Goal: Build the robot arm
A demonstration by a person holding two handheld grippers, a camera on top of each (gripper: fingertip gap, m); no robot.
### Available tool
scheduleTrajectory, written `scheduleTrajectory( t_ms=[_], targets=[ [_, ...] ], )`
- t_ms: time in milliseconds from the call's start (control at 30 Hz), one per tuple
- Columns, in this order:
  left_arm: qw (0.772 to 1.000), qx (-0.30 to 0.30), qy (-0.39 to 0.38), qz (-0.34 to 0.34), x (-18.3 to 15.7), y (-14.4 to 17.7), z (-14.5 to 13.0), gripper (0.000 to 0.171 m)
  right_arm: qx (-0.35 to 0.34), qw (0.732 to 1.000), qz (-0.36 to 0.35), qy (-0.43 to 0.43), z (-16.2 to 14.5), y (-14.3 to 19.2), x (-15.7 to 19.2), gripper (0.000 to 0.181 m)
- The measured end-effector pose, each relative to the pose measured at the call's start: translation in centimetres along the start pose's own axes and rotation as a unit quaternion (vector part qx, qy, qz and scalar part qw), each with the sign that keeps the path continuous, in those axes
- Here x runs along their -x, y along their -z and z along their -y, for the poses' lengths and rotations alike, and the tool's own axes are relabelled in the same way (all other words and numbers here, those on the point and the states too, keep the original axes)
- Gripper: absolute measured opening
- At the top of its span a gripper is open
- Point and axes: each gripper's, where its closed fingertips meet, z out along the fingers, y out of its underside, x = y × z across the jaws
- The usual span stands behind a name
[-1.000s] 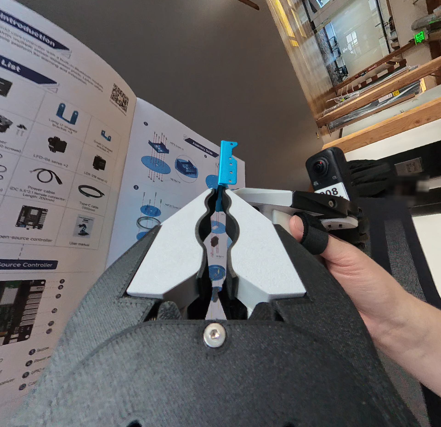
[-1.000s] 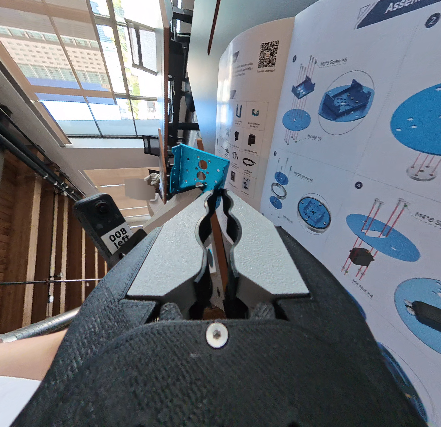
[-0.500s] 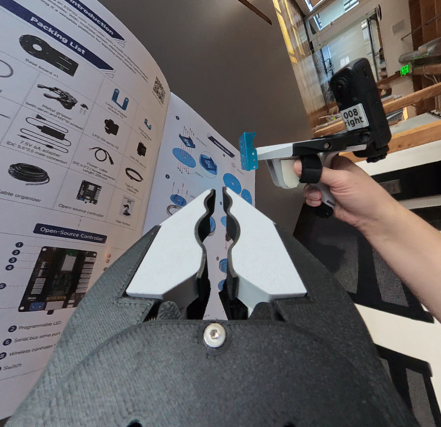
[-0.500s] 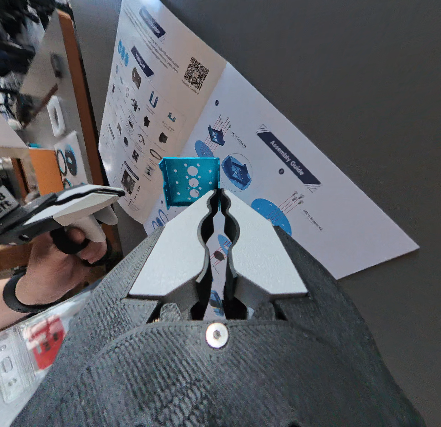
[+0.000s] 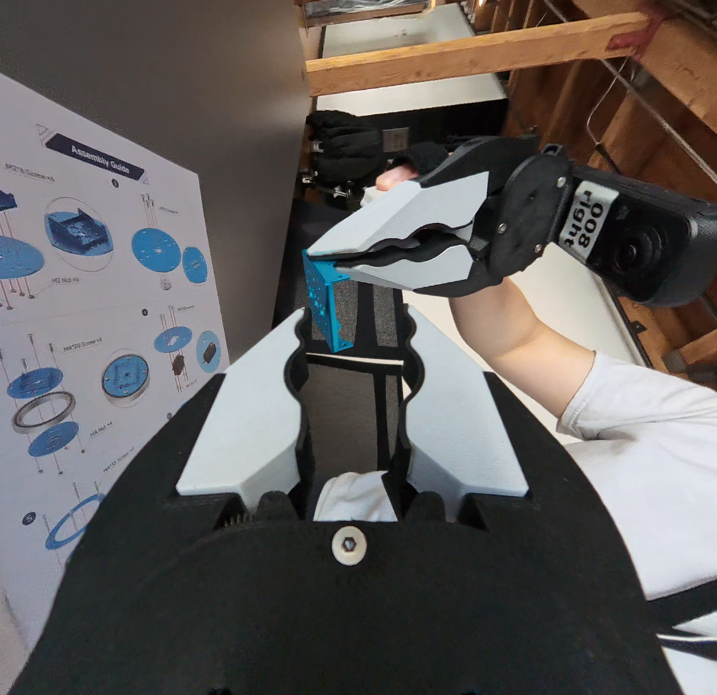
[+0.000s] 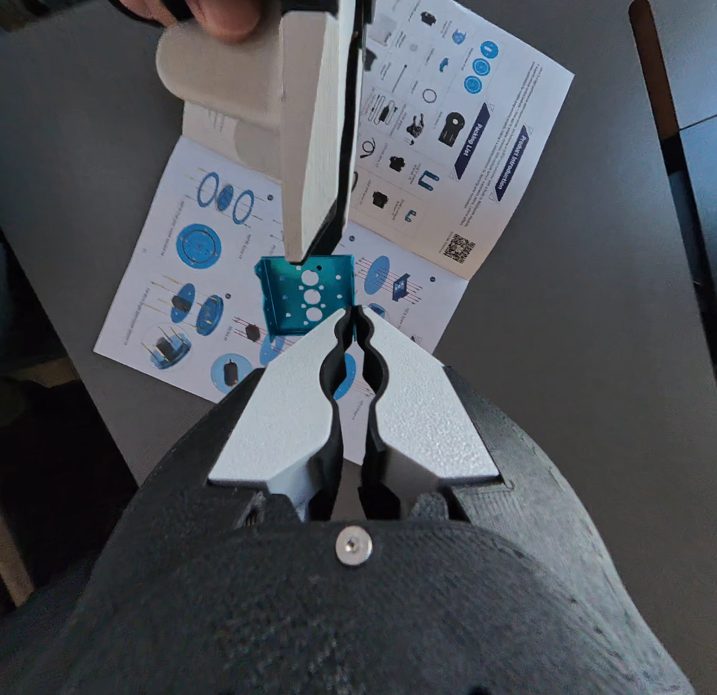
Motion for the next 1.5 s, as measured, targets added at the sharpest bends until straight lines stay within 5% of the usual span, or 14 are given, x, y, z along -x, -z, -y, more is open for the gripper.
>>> scheduleTrajectory(
  t_ms=[67, 133, 200, 300, 433, 500, 600, 667, 833, 1000, 1267, 1333, 1500],
  targets=[
    [0.999, 0.021, -0.015, 0.033, 0.8, -0.6, -0.6, 0.039, 0.005, 1.0, -0.006, 0.013, -0.1, 0.0, 0.3, 0.0],
    [0.997, 0.04, -0.031, 0.066, 2.0, -1.1, -1.7, 0.009, -0.011, 1.0, -0.007, 0.008, 0.4, -0.1, 0.7, 0.0],
    [0.997, 0.013, -0.021, 0.071, 2.5, -1.5, -1.8, 0.001, -0.02, 0.999, -0.03, 0.007, 0.4, -0.3, 0.6, 0.0],
    [0.991, -0.098, -0.008, 0.089, 3.7, -1.0, -0.3, 0.001, -0.047, 0.982, -0.144, -0.11, -1.2, 0.8, -2.3, 0.036],
    [0.955, -0.288, 0.034, 0.064, 4.0, 0.4, 1.9, 0.001, -0.165, 0.887, -0.163, -0.4, -3.1, 1.3, -1.0, 0.089],
    [0.94, -0.334, 0.047, 0.046, 3.6, 0.1, 2.0, 0.001, -0.219, 0.861, -0.197, -0.414, -2.7, 0.8, 0.5, 0.09],
    [0.946, -0.318, 0.039, 0.049, 3.2, -1.6, 1.0, 0.0, -0.209, 0.876, -0.239, -0.364, -2.2, -0.5, 1.6, 0.089],
    [0.949, -0.31, 0.018, 0.06, 2.8, -2.2, 0.7, 0.001, -0.205, 0.877, -0.264, -0.346, -2.0, -0.3, 1.4, 0.071],
    [0.952, -0.3, 0.017, 0.058, 2.5, -2.8, 0.2, 0.001, -0.209, 0.88, -0.242, -0.351, -2.0, -0.8, 1.9, 0.044],
    [0.95, -0.304, 0.016, 0.064, 2.6, -2.9, -0.2, 0.001, -0.209, 0.879, -0.25, -0.349, -1.9, -0.7, 2.2, 0.044],
    [0.95, -0.302, 0.036, 0.072, 3.7, -2.7, -1.2, 0.003, -0.206, 0.888, -0.207, -0.354, -1.9, -1.8, 3.1, 0.042],
    [0.957, -0.286, 0.035, 0.043, 3.0, -2.9, -1.6, 0.02, -0.227, 0.884, -0.169, -0.371, -2.2, -2.0, 3.4, 0.043],
    [0.969, -0.245, 0.013, 0.034, 2.8, -0.2, -3.5, 0.029, -0.296, 0.88, -0.041, -0.368, -2.7, -2.1, 4.2, 0.043]
  ],
)
